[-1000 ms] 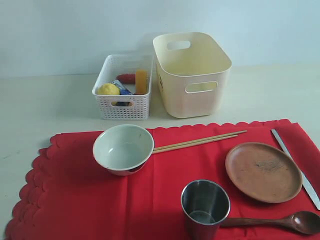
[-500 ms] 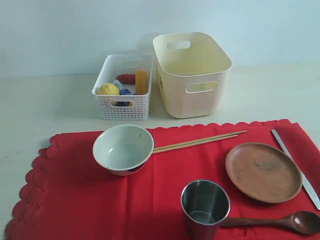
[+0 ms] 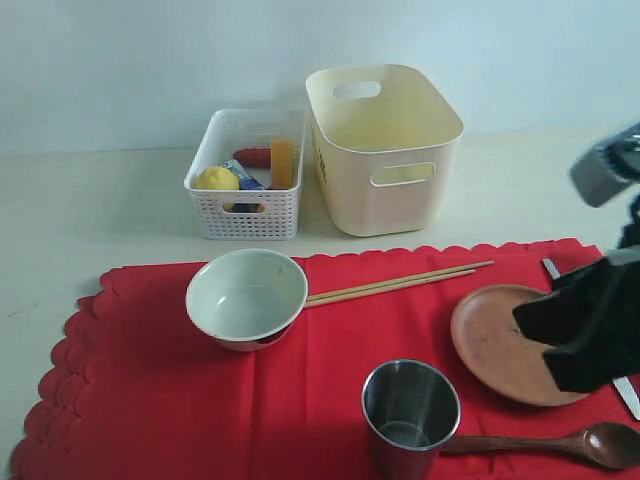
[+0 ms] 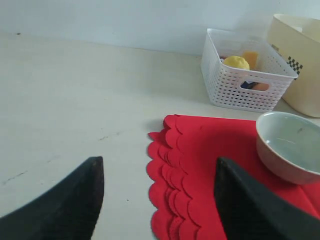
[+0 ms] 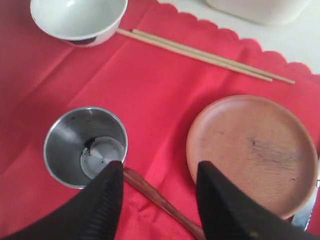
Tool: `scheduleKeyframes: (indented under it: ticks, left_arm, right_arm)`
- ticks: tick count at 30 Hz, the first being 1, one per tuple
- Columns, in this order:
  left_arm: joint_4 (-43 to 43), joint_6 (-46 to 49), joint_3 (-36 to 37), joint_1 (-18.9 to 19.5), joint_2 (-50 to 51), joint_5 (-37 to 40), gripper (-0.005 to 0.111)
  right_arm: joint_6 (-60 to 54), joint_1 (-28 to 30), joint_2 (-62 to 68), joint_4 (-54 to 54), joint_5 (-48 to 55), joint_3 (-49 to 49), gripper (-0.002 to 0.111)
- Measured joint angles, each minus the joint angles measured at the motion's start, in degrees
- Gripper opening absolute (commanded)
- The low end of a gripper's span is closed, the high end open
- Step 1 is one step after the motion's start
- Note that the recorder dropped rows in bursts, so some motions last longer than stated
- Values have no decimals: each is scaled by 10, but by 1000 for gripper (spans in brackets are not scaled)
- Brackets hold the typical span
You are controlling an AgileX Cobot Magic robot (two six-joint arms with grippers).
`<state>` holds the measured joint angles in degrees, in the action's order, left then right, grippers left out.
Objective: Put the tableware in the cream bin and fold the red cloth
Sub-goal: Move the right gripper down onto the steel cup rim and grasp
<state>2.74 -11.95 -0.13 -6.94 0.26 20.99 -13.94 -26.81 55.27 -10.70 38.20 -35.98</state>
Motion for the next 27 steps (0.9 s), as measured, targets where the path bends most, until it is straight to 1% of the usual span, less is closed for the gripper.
scheduleKeyframes:
  ticks: [3,5,11,16,20,23,27]
  left_arm:
    - [0,0,0,0,0,0,62]
    - [0,0,0,0,0,0,62]
    - [0,0,0,0,0,0,62]
    - [0,0,0,0,0,0,62]
    - [0,0,0,0,0,0,62]
    - [0,0,0,0,0,0,62]
    - [0,0,0,0,0,0,62]
  right_arm:
    - [-25,0,91,-12,27,-44,62]
    - [-45,0,135,-30,41,-69,64]
    - [-65,0,246,-58,67,-126,64]
    - [-66,-5,298,-65,91,-147,64]
    - [-46,-41,312,-32,97,-147,64]
    - [15,-68,321,32,97,-147,64]
    - [72,-76,339,77,97,-147,64]
